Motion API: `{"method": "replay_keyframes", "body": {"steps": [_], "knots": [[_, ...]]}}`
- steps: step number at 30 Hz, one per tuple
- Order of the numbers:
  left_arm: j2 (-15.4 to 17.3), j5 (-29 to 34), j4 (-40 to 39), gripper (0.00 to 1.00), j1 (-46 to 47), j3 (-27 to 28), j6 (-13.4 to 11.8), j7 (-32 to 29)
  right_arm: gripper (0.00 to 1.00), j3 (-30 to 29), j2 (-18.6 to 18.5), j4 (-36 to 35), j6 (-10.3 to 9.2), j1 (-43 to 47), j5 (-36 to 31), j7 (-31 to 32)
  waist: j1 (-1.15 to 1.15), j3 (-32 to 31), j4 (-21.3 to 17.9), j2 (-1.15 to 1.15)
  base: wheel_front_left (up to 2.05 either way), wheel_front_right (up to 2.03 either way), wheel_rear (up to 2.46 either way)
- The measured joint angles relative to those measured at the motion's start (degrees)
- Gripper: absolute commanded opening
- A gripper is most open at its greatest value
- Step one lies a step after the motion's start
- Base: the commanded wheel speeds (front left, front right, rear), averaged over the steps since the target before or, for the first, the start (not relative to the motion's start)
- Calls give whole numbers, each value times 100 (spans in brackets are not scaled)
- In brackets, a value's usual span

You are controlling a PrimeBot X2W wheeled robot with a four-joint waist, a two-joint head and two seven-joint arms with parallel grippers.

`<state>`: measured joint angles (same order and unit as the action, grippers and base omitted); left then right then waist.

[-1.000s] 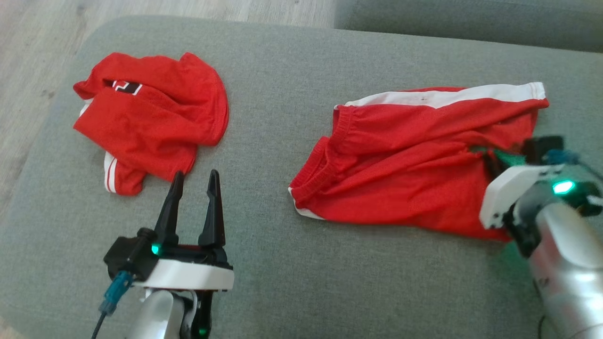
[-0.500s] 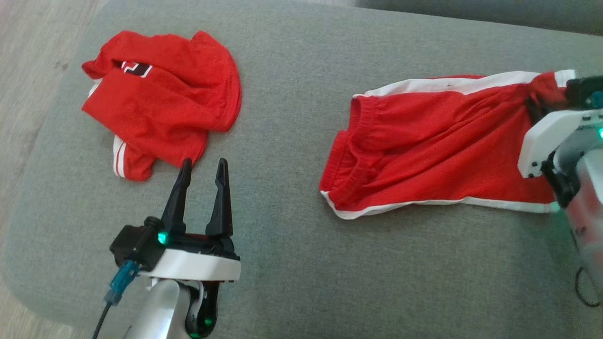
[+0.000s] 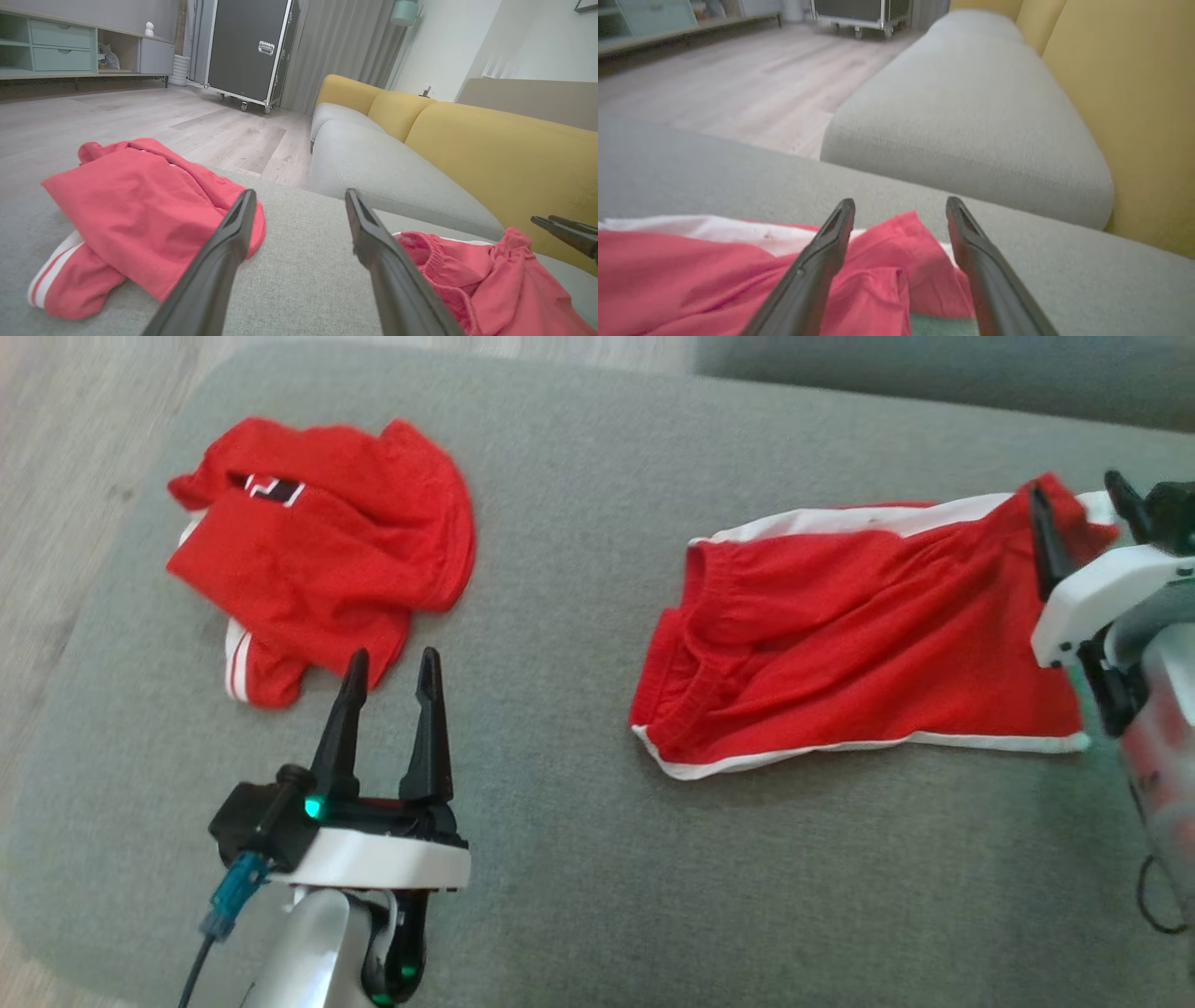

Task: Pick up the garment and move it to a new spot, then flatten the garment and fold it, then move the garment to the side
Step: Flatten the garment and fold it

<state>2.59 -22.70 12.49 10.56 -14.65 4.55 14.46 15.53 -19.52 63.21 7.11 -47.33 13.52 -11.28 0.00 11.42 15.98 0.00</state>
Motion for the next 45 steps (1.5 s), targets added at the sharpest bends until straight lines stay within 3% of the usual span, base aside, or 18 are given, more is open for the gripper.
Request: {"method": "replay_keyframes", "body": {"steps": [5,13,20,26,32,36,41,45], "knots": [[0,69,2,100,-94,114,8,0,100,-348,216,-720,0,473,159,-293,0,-284,-226,0,0,0,0],[3,183,-3,100,-441,366,54,0,100,-1425,898,-3215,0,2652,-175,-311,-1,-759,-661,0,0,0,0],[5,355,37,100,-624,378,110,0,100,-1646,1402,-4127,0,4007,-660,-311,-1,-1001,-938,0,0,0,0],[7,360,93,100,-771,396,152,0,100,-1811,1595,-4363,0,4620,-750,-311,-1,-1145,-1087,0,0,0,0],[7,369,171,100,-794,394,201,0,100,-1772,1663,-4393,0,4670,-756,-311,0,-1169,-1172,0,0,0,0],[25,751,386,100,-771,261,222,0,100,-1752,1671,-4398,0,4652,-756,-311,0,-1097,-1212,0,0,0,0],[433,1234,1284,100,-380,-599,288,-2,100,-1746,1677,-4414,0,4462,-757,-311,1,-875,-1277,0,0,0,0],[845,1167,1837,100,303,-1633,302,-2,100,-1744,1677,-4446,0,4273,-757,-311,2,-636,-1339,0,0,0,0]]}}
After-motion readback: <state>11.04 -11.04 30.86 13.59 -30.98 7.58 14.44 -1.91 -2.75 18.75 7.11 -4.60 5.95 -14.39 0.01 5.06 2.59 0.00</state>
